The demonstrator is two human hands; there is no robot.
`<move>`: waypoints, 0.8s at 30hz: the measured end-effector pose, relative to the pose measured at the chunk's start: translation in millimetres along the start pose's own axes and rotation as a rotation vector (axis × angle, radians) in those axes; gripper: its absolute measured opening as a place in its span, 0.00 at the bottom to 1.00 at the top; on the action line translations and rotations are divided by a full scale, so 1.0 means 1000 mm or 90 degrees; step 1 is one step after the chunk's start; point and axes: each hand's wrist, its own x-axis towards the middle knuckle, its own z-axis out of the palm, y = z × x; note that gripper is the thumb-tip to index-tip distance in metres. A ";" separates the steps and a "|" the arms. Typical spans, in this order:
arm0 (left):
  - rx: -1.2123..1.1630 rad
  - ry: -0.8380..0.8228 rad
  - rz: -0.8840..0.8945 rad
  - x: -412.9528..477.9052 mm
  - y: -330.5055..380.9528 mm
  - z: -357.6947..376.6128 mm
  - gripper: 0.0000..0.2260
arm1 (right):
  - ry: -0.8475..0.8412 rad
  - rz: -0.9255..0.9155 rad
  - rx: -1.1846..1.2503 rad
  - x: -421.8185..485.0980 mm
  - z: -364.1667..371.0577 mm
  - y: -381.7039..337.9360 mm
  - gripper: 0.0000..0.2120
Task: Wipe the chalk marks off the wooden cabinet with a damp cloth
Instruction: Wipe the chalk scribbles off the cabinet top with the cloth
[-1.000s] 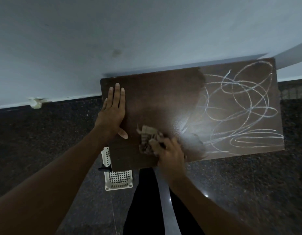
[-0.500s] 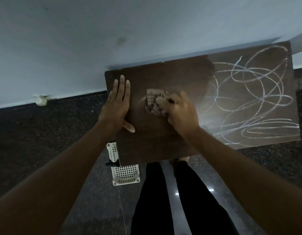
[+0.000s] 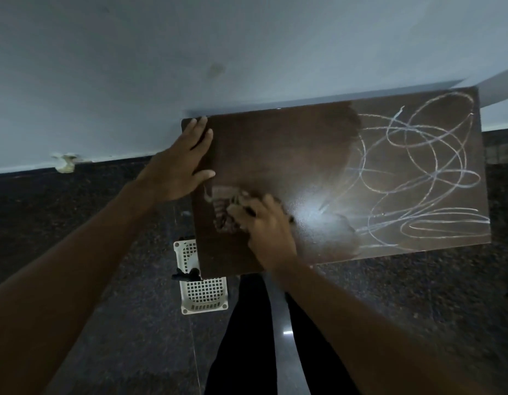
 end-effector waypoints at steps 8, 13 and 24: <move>0.048 -0.077 0.140 0.031 0.043 0.001 0.47 | 0.033 -0.012 0.050 -0.084 0.008 0.031 0.20; 0.114 -0.165 0.109 0.040 0.058 0.015 0.61 | 0.033 0.131 0.077 -0.056 -0.032 0.073 0.18; 0.165 -0.169 0.069 0.037 0.066 0.020 0.67 | 0.135 0.264 -0.026 0.092 -0.056 0.161 0.12</move>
